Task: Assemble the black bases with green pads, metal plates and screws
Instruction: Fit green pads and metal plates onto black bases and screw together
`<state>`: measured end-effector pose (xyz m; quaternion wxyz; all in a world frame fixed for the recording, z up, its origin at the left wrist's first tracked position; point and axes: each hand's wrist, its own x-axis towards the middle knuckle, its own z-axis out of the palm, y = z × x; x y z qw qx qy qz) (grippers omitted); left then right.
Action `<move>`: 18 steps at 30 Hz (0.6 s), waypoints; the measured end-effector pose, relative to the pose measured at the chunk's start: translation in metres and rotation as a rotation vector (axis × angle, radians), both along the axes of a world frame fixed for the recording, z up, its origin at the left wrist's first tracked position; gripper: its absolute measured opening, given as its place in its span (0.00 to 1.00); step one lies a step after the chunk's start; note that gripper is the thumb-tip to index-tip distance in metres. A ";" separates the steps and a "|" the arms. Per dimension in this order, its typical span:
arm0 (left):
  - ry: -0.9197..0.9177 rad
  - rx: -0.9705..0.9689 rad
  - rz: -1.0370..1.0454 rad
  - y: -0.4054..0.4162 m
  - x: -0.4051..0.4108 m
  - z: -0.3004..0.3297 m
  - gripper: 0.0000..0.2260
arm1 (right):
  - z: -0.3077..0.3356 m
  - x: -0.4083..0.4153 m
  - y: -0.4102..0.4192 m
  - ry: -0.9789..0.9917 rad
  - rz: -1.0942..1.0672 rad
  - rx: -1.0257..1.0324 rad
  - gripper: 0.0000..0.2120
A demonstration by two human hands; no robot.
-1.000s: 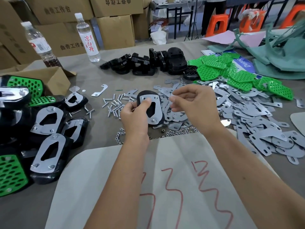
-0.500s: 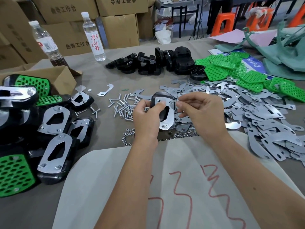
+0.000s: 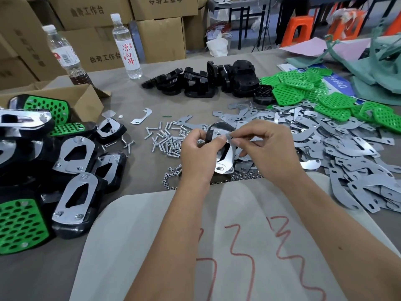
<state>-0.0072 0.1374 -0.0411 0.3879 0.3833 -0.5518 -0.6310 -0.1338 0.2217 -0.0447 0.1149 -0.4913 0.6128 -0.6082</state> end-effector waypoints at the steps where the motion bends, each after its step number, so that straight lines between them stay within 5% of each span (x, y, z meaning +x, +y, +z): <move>1: -0.007 -0.002 -0.003 0.000 0.000 0.000 0.11 | 0.000 -0.001 0.001 0.005 0.011 0.002 0.09; 9: -0.008 0.016 -0.039 -0.002 0.002 0.001 0.10 | 0.002 -0.009 0.002 0.044 0.088 0.039 0.07; 18: 0.037 -0.007 -0.088 0.002 0.004 0.004 0.07 | 0.002 -0.009 0.004 -0.129 0.054 0.006 0.09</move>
